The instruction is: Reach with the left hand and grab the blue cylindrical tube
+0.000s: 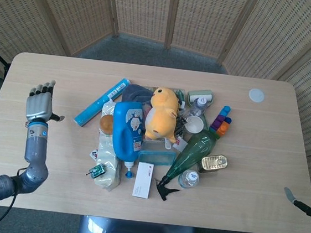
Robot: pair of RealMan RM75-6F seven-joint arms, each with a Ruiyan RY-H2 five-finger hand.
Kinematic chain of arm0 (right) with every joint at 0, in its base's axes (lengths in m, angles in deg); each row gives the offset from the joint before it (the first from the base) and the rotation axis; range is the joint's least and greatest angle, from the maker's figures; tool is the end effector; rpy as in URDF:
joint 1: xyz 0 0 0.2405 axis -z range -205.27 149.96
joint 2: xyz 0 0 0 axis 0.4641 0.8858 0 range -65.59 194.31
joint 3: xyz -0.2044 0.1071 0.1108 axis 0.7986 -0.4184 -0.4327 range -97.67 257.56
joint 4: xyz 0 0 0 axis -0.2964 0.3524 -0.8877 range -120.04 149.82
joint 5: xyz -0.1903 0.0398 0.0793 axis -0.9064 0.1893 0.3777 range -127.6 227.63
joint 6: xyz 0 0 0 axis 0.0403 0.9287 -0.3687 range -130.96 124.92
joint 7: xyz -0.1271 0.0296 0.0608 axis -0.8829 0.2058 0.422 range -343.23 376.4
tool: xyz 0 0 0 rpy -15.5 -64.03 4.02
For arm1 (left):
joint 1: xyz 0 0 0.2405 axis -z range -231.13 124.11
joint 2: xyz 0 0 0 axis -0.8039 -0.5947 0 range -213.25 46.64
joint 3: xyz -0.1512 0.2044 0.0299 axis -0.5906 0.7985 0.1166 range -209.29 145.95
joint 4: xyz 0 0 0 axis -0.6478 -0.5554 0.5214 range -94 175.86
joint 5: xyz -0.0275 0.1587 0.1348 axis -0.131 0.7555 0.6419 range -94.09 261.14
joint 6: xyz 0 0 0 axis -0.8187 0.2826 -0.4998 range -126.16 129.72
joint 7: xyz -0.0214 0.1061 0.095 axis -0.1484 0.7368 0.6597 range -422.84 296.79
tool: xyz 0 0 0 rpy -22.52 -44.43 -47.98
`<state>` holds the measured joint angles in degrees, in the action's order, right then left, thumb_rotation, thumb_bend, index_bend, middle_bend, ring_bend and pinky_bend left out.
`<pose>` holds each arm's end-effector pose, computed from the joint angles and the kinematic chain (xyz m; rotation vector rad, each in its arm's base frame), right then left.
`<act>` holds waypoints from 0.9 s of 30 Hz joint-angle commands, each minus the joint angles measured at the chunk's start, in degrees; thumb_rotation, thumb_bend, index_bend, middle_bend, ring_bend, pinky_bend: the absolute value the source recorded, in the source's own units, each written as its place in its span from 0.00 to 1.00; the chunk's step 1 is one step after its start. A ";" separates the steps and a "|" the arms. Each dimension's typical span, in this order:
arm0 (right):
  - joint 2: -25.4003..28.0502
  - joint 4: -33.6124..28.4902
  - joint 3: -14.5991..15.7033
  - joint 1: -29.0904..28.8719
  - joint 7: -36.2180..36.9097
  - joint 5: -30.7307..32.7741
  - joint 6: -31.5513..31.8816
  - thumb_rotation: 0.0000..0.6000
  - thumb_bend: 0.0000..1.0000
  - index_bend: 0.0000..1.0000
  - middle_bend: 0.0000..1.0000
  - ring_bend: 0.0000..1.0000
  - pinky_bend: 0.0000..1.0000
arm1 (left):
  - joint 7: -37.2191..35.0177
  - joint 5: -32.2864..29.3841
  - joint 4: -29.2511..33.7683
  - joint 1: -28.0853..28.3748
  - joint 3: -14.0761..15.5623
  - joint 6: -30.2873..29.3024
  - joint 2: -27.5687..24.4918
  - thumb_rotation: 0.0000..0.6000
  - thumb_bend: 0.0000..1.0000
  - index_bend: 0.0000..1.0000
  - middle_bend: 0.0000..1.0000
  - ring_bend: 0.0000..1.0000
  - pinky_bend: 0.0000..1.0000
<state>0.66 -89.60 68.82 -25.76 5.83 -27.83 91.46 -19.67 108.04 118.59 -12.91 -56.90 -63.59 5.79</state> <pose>-0.2917 -0.1667 0.1933 1.0407 -0.8341 0.9086 -0.2307 0.3963 0.0550 -1.1789 -1.1286 -0.5511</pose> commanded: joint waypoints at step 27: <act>1.82 -0.25 1.15 -0.40 3.43 0.10 -2.26 0.85 0.00 0.00 0.00 0.00 0.00 | 0.25 -5.24 -24.26 11.25 -1.54 6.23 18.26 1.00 0.00 0.00 0.00 0.00 0.00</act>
<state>2.48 -89.85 69.96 -26.15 9.27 -27.73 89.20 -19.08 102.58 95.95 -2.25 -58.29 -58.43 22.94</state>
